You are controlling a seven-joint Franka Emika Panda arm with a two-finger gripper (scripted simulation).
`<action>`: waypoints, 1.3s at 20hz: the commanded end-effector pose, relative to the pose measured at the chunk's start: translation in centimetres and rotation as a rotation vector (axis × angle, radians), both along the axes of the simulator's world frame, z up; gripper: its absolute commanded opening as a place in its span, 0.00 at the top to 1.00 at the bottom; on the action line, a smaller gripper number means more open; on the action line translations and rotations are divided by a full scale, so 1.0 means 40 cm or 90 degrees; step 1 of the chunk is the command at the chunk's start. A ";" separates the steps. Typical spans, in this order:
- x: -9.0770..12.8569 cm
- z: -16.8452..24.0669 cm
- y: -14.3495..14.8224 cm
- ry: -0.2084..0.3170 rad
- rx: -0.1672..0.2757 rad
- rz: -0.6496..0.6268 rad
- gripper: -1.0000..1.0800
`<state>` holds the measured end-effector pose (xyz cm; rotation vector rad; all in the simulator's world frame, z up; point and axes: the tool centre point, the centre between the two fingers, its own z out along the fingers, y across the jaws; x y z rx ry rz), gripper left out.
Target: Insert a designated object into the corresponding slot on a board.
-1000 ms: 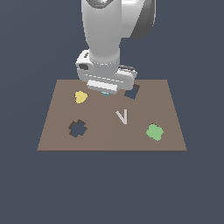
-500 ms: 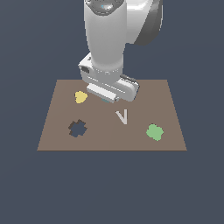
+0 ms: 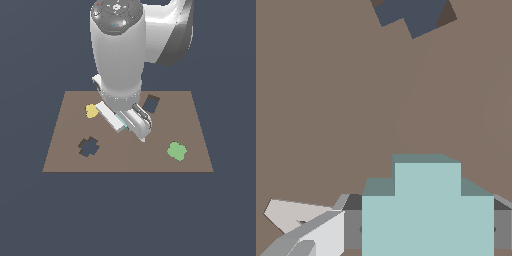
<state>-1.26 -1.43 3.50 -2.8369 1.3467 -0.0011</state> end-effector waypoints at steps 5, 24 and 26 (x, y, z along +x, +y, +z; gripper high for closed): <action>0.083 0.005 -0.035 0.000 0.000 -0.182 1.00; 0.214 0.013 -0.214 0.000 0.000 -0.634 1.00; 0.217 0.014 -0.228 0.000 0.000 -0.662 1.00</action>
